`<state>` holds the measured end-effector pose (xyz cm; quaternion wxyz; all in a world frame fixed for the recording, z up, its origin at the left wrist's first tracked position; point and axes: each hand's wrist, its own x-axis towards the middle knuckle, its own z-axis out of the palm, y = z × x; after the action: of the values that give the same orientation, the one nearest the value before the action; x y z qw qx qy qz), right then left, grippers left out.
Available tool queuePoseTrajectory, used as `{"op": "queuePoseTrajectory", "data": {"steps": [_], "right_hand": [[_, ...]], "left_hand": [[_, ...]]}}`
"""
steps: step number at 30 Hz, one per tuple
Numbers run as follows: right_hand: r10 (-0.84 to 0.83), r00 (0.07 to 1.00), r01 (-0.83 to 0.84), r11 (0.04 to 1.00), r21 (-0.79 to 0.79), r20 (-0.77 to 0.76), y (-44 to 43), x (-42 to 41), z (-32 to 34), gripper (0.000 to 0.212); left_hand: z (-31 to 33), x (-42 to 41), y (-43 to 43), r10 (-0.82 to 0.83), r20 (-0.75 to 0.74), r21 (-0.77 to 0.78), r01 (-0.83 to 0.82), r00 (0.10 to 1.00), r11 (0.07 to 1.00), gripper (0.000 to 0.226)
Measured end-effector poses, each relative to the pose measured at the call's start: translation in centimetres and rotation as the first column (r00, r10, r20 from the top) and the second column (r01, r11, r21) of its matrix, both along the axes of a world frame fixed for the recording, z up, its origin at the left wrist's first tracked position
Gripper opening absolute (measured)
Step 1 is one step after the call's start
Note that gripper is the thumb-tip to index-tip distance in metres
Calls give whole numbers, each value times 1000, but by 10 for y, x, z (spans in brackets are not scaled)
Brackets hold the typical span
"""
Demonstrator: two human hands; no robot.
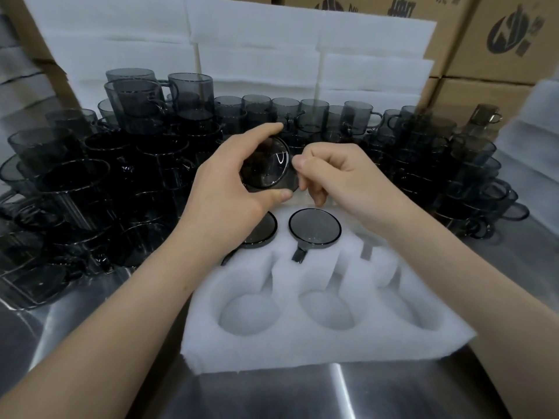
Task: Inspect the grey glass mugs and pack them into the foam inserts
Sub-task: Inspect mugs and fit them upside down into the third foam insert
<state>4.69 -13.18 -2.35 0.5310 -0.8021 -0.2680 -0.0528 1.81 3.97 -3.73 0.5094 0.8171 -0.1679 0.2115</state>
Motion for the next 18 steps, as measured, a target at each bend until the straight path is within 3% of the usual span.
{"op": "queuePoseTrajectory", "data": {"steps": [6, 11, 18], "right_hand": [[34, 999, -36, 998, 47, 35, -2, -1, 0, 35], [203, 970, -179, 968, 178, -131, -5, 1, 1, 30], [457, 848, -352, 864, 359, -269, -19, 7, 2, 22]], "left_hand": [[1, 0, 1, -46, -1, -72, 46, 999, 996, 68], [1, 1, 5, -144, -33, -227, 133, 989, 965, 61], [1, 0, 8, -237, -61, -335, 203, 970, 920, 46]]}}
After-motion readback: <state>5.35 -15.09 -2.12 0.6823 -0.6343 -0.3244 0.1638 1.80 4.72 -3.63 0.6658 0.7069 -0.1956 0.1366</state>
